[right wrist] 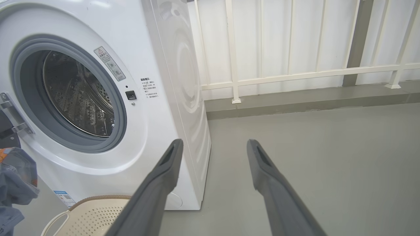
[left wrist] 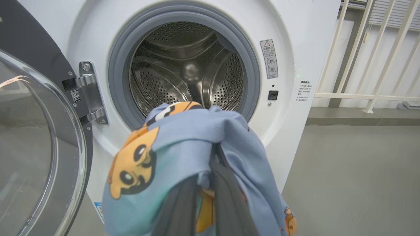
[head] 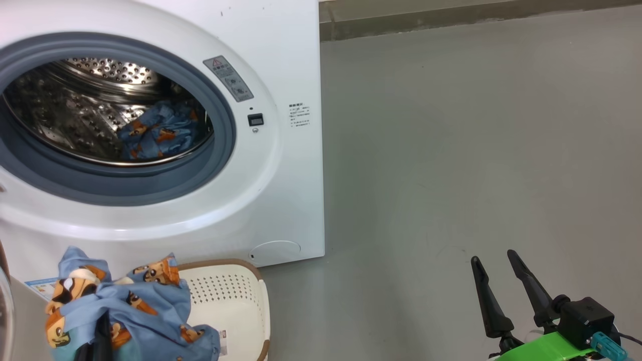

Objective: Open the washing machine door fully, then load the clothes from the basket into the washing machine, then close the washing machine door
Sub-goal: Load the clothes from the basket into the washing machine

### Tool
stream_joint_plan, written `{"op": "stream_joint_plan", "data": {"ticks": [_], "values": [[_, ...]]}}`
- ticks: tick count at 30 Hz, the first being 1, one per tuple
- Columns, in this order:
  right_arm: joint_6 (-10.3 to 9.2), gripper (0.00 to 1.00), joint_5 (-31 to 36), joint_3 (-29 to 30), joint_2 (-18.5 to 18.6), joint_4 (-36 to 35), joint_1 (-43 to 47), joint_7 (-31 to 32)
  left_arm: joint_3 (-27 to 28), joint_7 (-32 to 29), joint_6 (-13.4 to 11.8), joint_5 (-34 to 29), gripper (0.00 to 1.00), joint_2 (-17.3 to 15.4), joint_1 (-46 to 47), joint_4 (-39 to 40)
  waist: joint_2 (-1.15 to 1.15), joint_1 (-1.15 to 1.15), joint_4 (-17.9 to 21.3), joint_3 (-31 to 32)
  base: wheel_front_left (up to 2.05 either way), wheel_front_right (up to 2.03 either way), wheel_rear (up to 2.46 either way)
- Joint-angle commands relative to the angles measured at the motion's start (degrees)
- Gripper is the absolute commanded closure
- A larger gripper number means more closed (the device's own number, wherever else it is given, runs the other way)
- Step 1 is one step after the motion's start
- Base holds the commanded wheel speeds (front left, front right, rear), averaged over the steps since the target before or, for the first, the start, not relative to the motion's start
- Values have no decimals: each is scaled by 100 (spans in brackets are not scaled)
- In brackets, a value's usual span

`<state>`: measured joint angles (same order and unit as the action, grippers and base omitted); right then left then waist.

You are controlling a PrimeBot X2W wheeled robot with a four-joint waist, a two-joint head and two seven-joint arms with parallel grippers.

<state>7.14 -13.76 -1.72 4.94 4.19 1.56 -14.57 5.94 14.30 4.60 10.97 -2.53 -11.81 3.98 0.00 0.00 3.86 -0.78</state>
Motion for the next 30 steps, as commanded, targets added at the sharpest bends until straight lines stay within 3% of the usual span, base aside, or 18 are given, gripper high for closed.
{"op": "stream_joint_plan", "data": {"ticks": [1, 9, 20, 30], "values": [[35, 0, 28, -148, 31, -163, -64, -43, 158, 70, -80, 79, 100, -35, 105, 195, 0, 0, -4, -13, 0, 0, 0], [35, 0, -34, -225, 12, -118, -126, -43, 22, 70, -190, 132, 100, -35, 237, 117, 0, 0, 19, -127, 0, 0, 0], [35, 0, -141, -330, 25, -114, -402, -43, 13, 70, -309, 192, 100, -35, 942, 15, 0, 0, 173, -756, 0, 0, 0], [35, 0, -163, -469, -7, -149, -751, -43, 357, 70, -196, 19, 100, -35, 2144, -169, 0, 0, 303, -1451, 0, 0, 0]]}}
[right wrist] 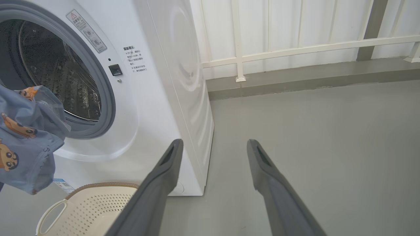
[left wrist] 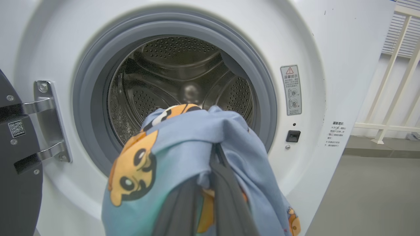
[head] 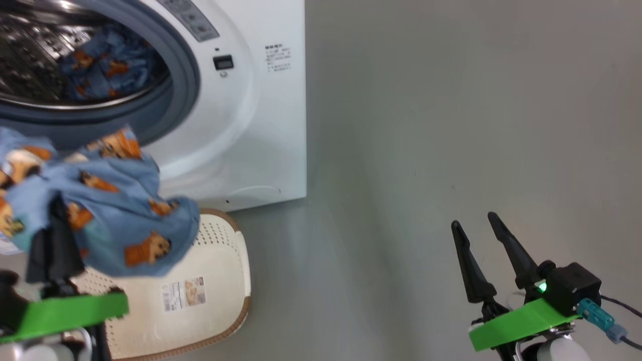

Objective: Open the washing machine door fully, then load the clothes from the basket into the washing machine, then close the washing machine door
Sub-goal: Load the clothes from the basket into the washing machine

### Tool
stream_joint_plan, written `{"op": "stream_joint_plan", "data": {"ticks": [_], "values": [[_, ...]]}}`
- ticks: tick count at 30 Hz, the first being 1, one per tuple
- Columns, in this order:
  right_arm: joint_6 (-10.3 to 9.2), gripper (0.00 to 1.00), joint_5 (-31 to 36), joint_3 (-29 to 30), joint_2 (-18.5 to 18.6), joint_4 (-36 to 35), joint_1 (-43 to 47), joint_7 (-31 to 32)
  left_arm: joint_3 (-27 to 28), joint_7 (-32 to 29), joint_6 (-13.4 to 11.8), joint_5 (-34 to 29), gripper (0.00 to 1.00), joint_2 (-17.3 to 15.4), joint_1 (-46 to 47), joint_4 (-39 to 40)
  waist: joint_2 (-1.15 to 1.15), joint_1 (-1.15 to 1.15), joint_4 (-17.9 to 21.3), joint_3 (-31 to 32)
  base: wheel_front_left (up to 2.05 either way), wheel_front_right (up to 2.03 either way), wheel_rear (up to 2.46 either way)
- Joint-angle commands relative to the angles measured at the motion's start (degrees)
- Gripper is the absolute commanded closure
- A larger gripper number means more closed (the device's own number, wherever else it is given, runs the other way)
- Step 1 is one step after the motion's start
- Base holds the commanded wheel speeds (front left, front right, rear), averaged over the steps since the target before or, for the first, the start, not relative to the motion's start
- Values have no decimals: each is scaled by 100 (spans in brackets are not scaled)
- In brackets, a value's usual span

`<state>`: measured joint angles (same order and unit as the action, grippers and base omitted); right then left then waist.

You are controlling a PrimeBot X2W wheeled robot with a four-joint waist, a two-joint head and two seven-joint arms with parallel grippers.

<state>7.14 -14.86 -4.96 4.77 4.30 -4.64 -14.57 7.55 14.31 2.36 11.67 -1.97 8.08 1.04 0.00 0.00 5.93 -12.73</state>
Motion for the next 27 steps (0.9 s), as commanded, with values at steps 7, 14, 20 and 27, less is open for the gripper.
{"op": "stream_joint_plan", "data": {"ticks": [7, 14, 20, 27], "values": [[35, 0, -77, -275, -11, -234, -448, -43, 558, 69, 212, -211, 100, -193, 1123, -147, 0, 0, 207, -804, 0, 0, 0], [35, 0, -97, -373, 8, -262, -714, -43, 700, 69, 335, -363, 100, -430, 2201, -618, 0, 0, 232, -1300, 0, 0, 0], [35, 0, -122, -408, 23, -306, -894, -43, 848, 69, 380, -415, 100, -742, 3133, -1285, 0, 0, 296, -1673, 0, 0, 0], [35, 0, -184, -424, 35, -320, -979, -43, 1032, 69, 383, -505, 100, -1159, 4121, -1885, 0, 0, 371, -2072, 0, 0, 0]]}}
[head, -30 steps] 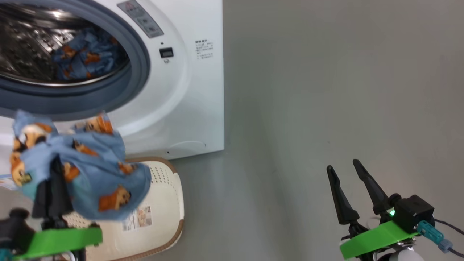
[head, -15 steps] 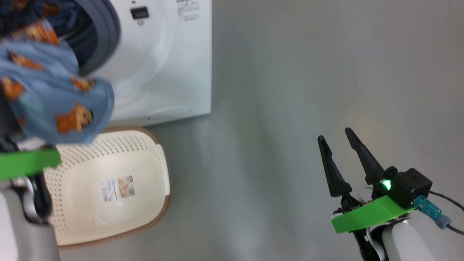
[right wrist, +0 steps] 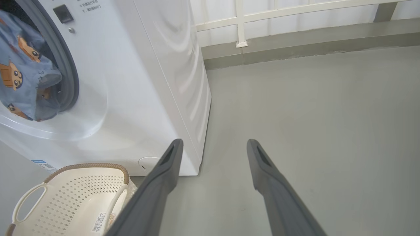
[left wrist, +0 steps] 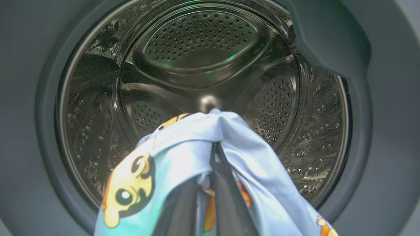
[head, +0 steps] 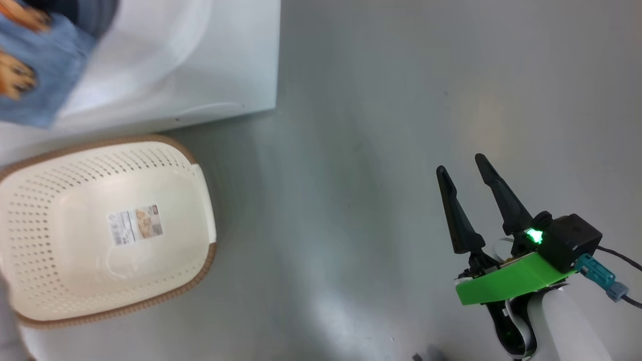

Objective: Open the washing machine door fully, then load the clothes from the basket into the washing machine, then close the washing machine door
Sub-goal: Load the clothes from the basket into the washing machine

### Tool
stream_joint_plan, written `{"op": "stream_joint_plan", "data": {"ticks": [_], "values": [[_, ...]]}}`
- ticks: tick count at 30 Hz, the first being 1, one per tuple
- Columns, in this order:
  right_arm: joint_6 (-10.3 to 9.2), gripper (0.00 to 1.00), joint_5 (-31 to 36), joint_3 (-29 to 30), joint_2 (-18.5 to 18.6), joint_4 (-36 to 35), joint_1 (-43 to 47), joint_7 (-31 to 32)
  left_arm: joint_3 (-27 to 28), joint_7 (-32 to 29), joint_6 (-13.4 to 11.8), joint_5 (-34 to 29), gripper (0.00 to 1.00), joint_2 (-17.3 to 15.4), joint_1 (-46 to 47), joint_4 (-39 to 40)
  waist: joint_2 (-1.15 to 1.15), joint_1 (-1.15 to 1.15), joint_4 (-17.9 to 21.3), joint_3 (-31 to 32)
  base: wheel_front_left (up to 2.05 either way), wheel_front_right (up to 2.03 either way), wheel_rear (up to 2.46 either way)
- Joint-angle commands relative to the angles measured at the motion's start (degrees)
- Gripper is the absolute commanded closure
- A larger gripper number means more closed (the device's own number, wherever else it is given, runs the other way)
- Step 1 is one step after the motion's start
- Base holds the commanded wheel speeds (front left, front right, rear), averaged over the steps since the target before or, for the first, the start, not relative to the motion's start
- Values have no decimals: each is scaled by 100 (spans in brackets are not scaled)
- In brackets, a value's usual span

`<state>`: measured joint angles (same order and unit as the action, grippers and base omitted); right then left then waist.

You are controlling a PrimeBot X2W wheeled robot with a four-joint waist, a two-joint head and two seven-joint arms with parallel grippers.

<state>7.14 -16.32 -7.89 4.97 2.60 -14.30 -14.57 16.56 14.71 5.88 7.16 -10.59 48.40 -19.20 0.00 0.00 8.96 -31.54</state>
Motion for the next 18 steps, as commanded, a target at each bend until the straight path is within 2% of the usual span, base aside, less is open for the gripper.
{"op": "stream_joint_plan", "data": {"ticks": [1, 3, 6, 14, 18], "values": [[35, 0, -46, -134, 15, -149, -24, -43, 132, 29, 33, -83, 100, -368, 231, 84, 0, 0, 75, -244, 0, 0, 0], [35, 0, -73, -145, 7, -158, -68, -43, 102, 29, 56, -118, 100, -577, 692, -171, 0, 0, 91, -407, 0, 0, 0], [35, 0, -89, -171, -14, -175, -119, -43, -19, 29, 79, -181, 100, -694, 1017, -365, 0, 0, 105, -568, 0, 0, 0], [35, 0, -144, -241, -76, -172, -226, -43, -147, 29, 102, -148, 100, -743, 1413, -929, 0, 0, 150, -925, 0, 0, 0], [35, 0, -174, -256, -102, -176, -271, -43, -280, 12, 118, -133, 100, -834, 1693, -1500, 0, 0, 171, -1138, 0, 0, 0]]}}
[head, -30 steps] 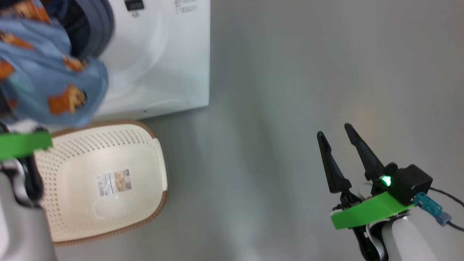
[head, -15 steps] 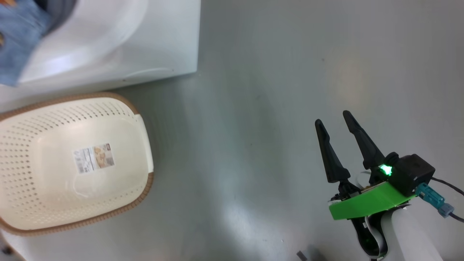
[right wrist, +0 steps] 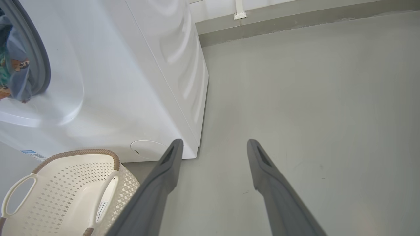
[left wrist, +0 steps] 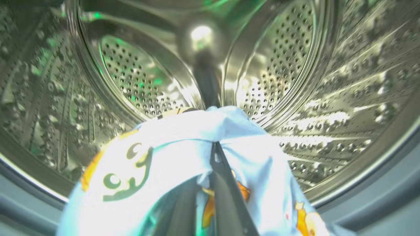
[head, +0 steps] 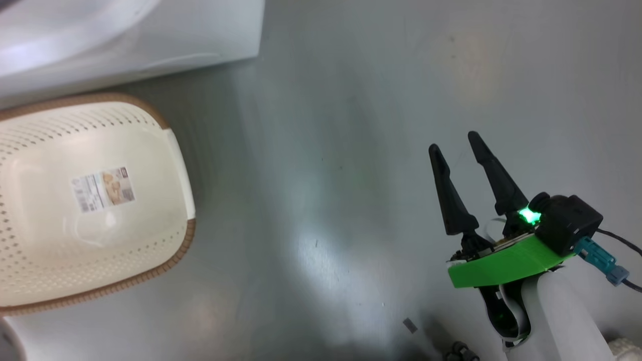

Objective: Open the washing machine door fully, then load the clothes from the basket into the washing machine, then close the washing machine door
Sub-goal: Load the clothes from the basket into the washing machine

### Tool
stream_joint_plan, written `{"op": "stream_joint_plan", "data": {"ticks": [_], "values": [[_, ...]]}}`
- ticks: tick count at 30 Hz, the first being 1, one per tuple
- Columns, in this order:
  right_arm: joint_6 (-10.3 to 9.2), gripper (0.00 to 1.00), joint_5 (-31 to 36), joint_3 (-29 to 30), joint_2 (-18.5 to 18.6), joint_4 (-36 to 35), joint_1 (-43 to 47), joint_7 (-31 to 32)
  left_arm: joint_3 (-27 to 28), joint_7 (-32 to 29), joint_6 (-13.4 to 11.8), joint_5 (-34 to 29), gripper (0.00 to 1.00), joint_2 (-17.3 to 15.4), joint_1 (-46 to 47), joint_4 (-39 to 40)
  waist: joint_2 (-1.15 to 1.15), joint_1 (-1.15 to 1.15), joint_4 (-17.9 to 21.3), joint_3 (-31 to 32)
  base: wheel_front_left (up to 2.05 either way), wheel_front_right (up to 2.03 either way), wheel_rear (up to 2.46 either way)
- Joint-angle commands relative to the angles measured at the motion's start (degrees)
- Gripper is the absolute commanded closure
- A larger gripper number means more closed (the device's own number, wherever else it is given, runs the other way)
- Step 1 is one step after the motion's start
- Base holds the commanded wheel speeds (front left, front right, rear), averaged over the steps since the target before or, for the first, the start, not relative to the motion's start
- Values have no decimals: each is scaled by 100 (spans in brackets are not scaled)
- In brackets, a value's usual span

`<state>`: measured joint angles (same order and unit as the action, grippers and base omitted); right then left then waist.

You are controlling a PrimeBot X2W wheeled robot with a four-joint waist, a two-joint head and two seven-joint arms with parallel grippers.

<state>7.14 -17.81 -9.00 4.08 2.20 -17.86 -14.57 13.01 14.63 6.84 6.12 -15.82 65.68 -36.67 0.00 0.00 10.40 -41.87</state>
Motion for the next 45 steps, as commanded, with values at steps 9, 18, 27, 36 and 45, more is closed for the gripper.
{"op": "stream_joint_plan", "data": {"ticks": [9, 18, 27, 36, 45], "values": [[35, 0, -116, -223, -70, -131, -1, -43, -285, -494, 60, 321, 100, -766, 1088, -583, 0, 0, 119, -592, 0, 0, 0], [35, 0, -257, -428, -113, -76, -209, -43, -875, -1011, 64, 1145, 100, -1237, 1676, -640, 0, 0, 254, -976, 0, 0, 0], [35, 0, -490, -616, -119, -23, -348, -43, -1864, -145, 64, 1552, 100, -1946, 2174, 122, 0, 0, 401, -1138, 0, 0, 0], [35, 0, -615, -705, -120, 12, -426, -43, -1817, 34, 64, 1385, 100, -2263, 2333, 997, 0, 0, 475, -1193, 0, 0, 0], [35, 0, -637, -719, -120, 90, -461, -43, -1522, 36, 64, 1269, 100, -2149, 1899, 1008, 0, 0, 455, -1142, 0, 0, 0]]}}
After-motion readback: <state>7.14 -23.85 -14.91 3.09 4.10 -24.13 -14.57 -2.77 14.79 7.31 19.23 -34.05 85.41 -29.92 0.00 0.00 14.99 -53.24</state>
